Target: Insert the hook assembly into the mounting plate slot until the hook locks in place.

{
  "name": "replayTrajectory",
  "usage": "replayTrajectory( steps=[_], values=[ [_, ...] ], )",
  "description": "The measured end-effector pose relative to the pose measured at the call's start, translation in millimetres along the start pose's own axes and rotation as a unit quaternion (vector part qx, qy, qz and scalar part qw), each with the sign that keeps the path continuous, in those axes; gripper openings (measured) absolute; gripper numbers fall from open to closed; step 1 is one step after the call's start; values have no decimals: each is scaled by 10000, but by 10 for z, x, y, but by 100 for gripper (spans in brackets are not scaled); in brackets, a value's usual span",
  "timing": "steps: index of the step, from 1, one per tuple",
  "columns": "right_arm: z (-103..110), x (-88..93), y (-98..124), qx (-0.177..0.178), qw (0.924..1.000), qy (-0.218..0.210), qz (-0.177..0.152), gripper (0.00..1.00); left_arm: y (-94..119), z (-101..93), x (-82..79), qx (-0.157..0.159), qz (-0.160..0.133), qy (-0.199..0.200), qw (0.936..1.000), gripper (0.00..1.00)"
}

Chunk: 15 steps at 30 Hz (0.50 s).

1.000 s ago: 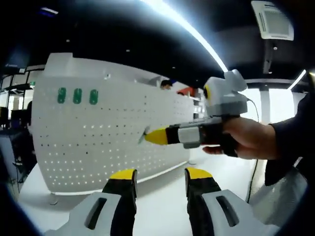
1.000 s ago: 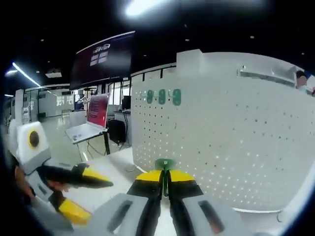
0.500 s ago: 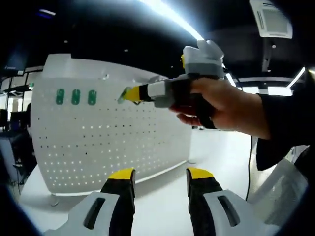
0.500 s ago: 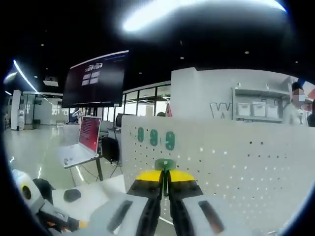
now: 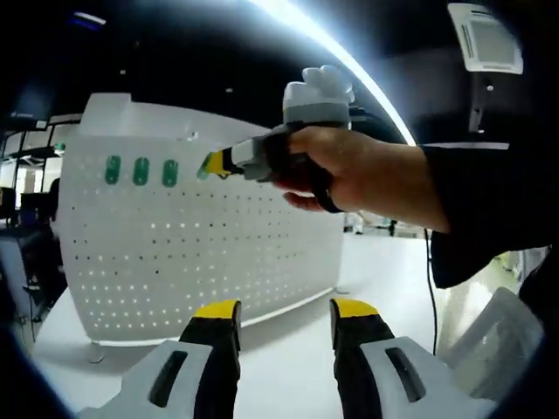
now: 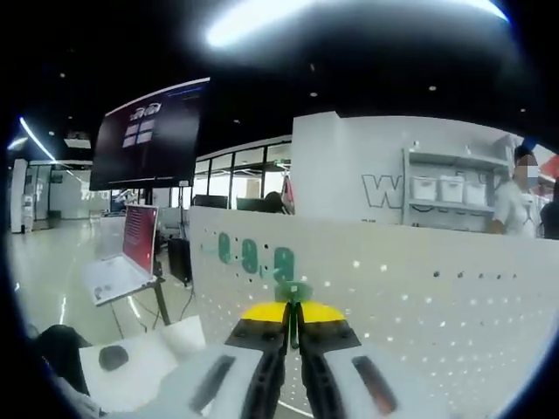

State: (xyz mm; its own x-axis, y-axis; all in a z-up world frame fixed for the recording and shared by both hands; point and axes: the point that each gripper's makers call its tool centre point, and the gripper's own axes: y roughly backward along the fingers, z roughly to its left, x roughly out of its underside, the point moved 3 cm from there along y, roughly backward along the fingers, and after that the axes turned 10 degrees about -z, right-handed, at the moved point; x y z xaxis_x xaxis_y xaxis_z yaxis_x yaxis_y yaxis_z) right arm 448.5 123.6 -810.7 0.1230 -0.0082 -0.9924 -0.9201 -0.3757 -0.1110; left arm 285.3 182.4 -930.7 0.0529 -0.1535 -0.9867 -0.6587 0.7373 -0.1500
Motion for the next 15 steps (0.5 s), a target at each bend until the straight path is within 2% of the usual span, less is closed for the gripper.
replayTrajectory(
  steps=[6, 15],
  values=[
    [-202, 108, -141, 263, 9992, -61, 285, 1, 3, 4, -1, 3, 2, 42, 10000, 41],
    [-335, 155, -259, 397, 9983, -51, 417, 1, 2, 18, -5, -10, -8, 95, 10000, 41]
  ],
)
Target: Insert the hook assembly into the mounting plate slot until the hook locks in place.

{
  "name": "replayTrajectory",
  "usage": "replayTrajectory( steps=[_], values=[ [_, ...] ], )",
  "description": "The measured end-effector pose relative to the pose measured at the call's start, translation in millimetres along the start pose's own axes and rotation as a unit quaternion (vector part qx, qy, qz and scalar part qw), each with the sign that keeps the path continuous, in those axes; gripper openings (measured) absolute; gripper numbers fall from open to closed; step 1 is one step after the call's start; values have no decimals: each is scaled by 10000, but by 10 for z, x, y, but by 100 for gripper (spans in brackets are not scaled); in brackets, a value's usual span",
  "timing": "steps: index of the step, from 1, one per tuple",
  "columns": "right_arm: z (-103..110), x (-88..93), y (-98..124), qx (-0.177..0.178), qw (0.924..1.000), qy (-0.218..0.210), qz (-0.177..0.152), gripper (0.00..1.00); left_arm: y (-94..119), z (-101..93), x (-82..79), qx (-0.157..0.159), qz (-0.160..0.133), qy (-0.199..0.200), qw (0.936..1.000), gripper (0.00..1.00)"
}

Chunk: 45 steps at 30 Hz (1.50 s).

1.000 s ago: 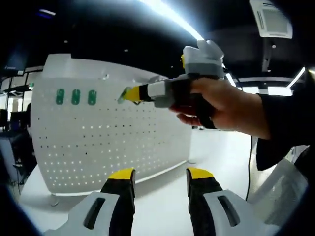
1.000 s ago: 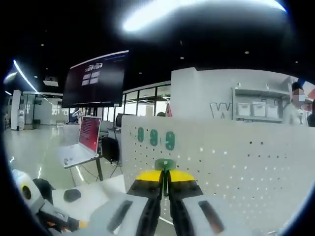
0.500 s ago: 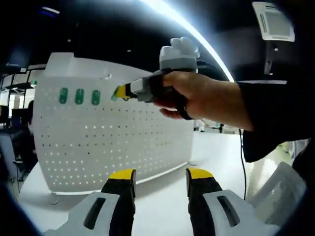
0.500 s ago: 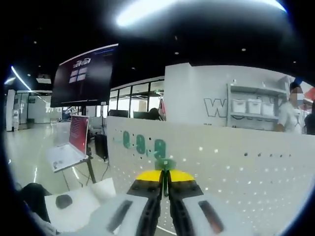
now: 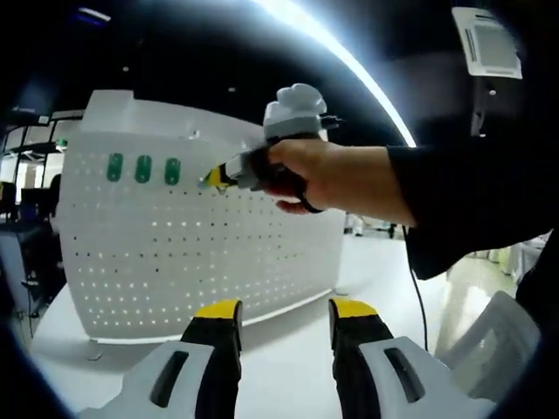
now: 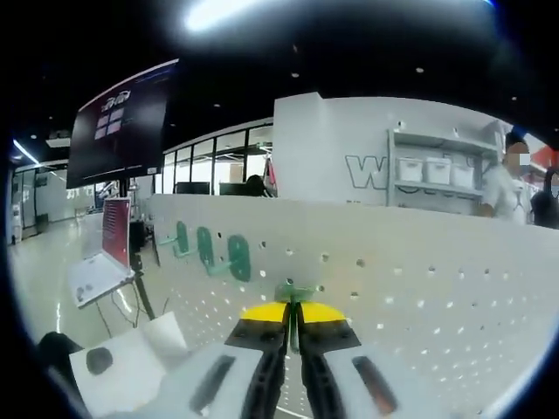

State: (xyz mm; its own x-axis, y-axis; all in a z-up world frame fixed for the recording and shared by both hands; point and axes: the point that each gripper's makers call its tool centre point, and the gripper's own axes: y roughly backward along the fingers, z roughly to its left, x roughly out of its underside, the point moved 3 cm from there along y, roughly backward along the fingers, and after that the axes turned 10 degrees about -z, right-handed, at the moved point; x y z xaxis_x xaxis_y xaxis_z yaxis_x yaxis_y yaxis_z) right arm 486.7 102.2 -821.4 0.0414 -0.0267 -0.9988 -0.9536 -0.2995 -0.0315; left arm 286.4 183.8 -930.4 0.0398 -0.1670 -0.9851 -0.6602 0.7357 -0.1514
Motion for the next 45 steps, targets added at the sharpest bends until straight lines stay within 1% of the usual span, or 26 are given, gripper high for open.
replayTrajectory(
  steps=[14, 17, 20, 28, 35, 39, 44, 45],
  values=[
    [66, -68, -84, -37, 9998, 202, -50, 1, -1, 5, -2, 17, 0, 58, 10000, 40],
    [98, -62, -78, -102, 9997, 210, -43, 1, 4, 16, -11, -6, -18, 40, 10000, 40],
    [124, -34, -25, -183, 9995, 272, -13, 1, 7, 30, -14, -41, -28, 30, 10000, 40],
    [160, 45, 282, -377, 9988, 322, 18, 1, -5, 18, 25, -30, 56, -49, 10000, 40],
    [197, 195, 617, -534, 9979, 350, 107, 1, -4, 24, 58, -44, 138, -139, 9998, 39],
    [244, 319, 830, -623, 9973, 346, 200, 1, 0, 36, 66, -73, 159, -208, 9996, 38],
    [346, 514, 1086, -807, 9952, 365, 405, 1, 5, 47, 81, -102, 211, -333, 9992, 37],
    [392, 585, 1181, -893, 9940, 385, 496, 1, 5, 47, 85, -103, 222, -367, 9990, 36]
  ],
)
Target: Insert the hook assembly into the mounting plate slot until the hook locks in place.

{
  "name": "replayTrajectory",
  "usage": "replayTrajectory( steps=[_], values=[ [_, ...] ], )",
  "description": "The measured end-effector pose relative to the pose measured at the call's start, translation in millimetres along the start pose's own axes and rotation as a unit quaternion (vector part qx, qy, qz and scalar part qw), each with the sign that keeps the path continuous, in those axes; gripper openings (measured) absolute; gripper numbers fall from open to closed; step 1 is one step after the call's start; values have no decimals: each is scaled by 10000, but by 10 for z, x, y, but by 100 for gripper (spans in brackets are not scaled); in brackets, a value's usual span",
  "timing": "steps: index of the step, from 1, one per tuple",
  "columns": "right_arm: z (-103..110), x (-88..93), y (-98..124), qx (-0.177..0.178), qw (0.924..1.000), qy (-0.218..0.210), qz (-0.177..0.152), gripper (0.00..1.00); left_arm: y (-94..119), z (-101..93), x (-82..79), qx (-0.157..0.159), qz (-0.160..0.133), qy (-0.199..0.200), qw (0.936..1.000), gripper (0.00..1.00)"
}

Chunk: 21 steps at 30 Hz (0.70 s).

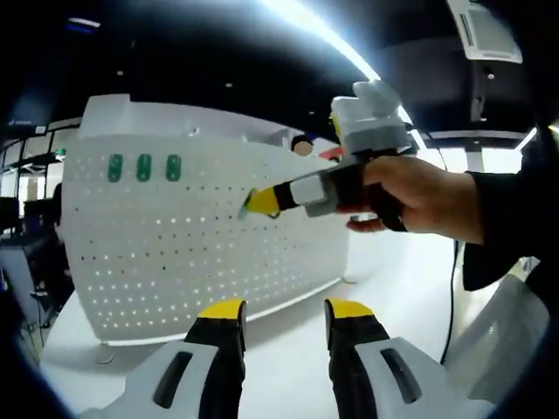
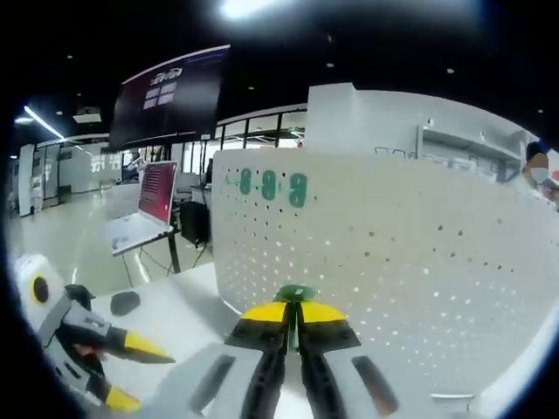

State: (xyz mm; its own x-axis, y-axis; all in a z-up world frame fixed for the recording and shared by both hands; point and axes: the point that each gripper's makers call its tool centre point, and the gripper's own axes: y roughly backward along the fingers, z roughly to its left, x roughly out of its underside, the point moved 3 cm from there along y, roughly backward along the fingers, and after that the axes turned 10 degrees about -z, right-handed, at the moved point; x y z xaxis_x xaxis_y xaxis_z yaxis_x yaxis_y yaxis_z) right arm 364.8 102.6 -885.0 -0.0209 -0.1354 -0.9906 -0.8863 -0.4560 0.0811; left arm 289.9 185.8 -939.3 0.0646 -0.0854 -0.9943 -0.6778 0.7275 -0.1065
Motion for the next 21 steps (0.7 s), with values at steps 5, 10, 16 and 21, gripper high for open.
replayTrajectory(
  steps=[5, 10, 16, 21],
  values=[
    [166, 186, 192, -228, 9995, -41, 213, 1, -1, 2, 20, -2, 52, -130, 9999, 35],
    [326, 320, 359, -442, 9982, -52, 406, 1, -2, 2, 41, 4, 109, -220, 9997, 34],
    [519, 429, 494, -703, 9957, -43, 604, 1, -2, -12, 73, 53, 199, -429, 9989, 30],
    [618, 508, 550, -831, 9940, -57, 702, 1, -2, -33, 88, 118, 246, -576, 9980, 26]
  ],
)
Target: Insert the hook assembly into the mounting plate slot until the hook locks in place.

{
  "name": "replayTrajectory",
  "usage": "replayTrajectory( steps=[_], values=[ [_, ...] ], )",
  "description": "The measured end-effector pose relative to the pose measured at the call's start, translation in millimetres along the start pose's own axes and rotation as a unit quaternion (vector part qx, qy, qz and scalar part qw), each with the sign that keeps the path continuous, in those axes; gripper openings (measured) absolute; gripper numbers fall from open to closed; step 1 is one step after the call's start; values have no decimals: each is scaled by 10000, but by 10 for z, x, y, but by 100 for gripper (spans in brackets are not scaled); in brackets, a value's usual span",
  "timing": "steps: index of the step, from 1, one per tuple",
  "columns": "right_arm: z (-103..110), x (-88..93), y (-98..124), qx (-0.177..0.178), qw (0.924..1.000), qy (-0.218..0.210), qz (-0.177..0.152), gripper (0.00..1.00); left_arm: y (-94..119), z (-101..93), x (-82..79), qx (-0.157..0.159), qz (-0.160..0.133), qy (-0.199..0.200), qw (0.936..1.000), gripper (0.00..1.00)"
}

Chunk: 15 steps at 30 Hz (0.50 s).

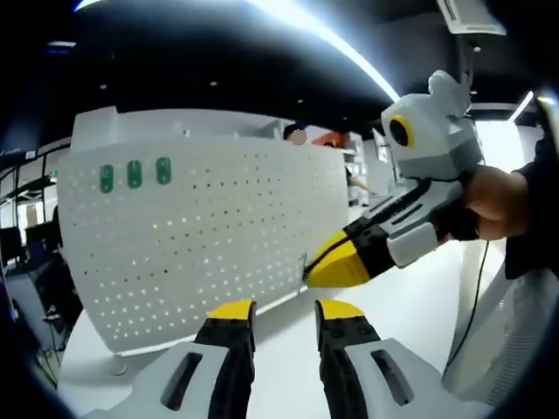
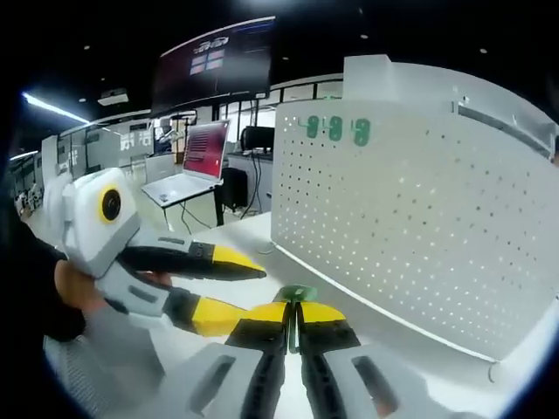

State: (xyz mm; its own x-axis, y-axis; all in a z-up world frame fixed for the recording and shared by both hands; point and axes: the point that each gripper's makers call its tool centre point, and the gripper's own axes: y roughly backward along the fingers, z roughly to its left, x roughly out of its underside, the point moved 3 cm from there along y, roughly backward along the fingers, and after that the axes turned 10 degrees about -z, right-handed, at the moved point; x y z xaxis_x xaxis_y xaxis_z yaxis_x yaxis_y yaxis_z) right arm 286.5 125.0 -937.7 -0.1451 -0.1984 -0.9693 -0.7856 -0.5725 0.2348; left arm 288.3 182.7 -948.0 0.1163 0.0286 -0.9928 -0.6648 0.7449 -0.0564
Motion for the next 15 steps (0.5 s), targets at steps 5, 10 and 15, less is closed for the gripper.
replayTrajectory(
  steps=[5, 10, 15],
  values=[
    [51, 32, 0, -55, 10000, -6, 53, 1, 3, -44, 1, 138, 6, -246, 9996, 14],
    [79, 15, -6, -87, 9999, -7, 51, 1, -2, -103, 9, 328, 29, -379, 9987, 3],
    [94, 10, -3, -81, 10000, -1, 57, 1, 3, -101, 7, 340, 9, -255, 9991, 2]
  ],
)
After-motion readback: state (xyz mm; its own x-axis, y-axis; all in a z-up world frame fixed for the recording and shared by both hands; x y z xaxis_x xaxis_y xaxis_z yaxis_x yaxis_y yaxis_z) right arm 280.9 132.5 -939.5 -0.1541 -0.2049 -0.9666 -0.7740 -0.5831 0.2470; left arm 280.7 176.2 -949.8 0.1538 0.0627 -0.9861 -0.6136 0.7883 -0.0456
